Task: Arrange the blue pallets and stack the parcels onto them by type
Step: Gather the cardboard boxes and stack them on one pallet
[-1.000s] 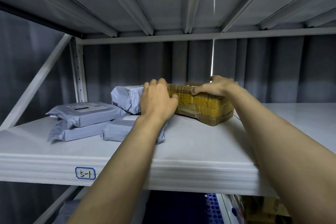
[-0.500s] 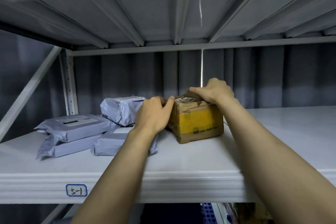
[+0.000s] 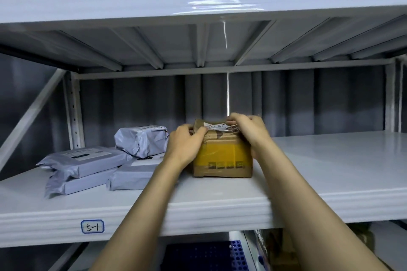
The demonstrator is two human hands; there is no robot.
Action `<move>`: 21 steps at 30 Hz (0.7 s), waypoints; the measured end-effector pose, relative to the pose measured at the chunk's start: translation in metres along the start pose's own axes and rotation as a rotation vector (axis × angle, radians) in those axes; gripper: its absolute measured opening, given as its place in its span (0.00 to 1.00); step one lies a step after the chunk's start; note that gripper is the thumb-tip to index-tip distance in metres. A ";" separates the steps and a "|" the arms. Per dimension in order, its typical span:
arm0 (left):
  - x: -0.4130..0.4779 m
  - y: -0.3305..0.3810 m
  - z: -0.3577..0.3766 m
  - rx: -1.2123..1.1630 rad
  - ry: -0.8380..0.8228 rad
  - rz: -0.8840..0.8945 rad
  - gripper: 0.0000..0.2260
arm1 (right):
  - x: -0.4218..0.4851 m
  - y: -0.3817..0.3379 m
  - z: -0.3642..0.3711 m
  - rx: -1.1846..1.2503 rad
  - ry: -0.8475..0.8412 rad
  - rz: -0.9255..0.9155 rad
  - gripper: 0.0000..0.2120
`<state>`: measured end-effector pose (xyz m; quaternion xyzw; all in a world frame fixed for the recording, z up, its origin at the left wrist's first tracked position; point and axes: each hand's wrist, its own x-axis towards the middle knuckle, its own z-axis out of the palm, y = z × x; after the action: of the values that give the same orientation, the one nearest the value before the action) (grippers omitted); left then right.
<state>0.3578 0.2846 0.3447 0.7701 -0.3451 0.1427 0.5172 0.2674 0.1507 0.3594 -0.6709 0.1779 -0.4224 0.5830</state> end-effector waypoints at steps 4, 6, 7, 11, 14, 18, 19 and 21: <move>-0.025 0.018 -0.001 -0.086 0.114 0.021 0.18 | -0.025 0.006 -0.003 0.093 0.061 -0.082 0.11; -0.039 0.024 -0.001 -0.213 0.143 0.001 0.17 | -0.043 0.006 -0.008 0.148 0.112 -0.119 0.12; -0.048 0.028 -0.001 -0.300 0.142 -0.026 0.17 | -0.053 0.006 -0.012 0.160 0.141 -0.145 0.13; -0.084 0.040 0.001 -0.628 0.139 -0.097 0.12 | -0.101 0.007 -0.029 0.251 0.254 -0.277 0.14; -0.111 0.048 0.005 -0.746 0.123 -0.094 0.10 | -0.136 0.012 -0.048 0.317 0.320 -0.353 0.13; -0.147 0.051 0.015 -0.861 0.058 -0.070 0.16 | -0.175 0.025 -0.081 0.344 0.327 -0.357 0.11; -0.155 0.050 0.017 -0.888 0.035 -0.063 0.18 | -0.181 0.029 -0.090 0.378 0.321 -0.336 0.12; -0.170 0.049 0.021 -0.947 -0.004 -0.041 0.20 | -0.192 0.041 -0.107 0.445 0.310 -0.293 0.16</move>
<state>0.1988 0.3200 0.2716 0.4564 -0.3580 -0.0422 0.8135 0.0838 0.2131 0.2482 -0.4729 0.0693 -0.6278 0.6144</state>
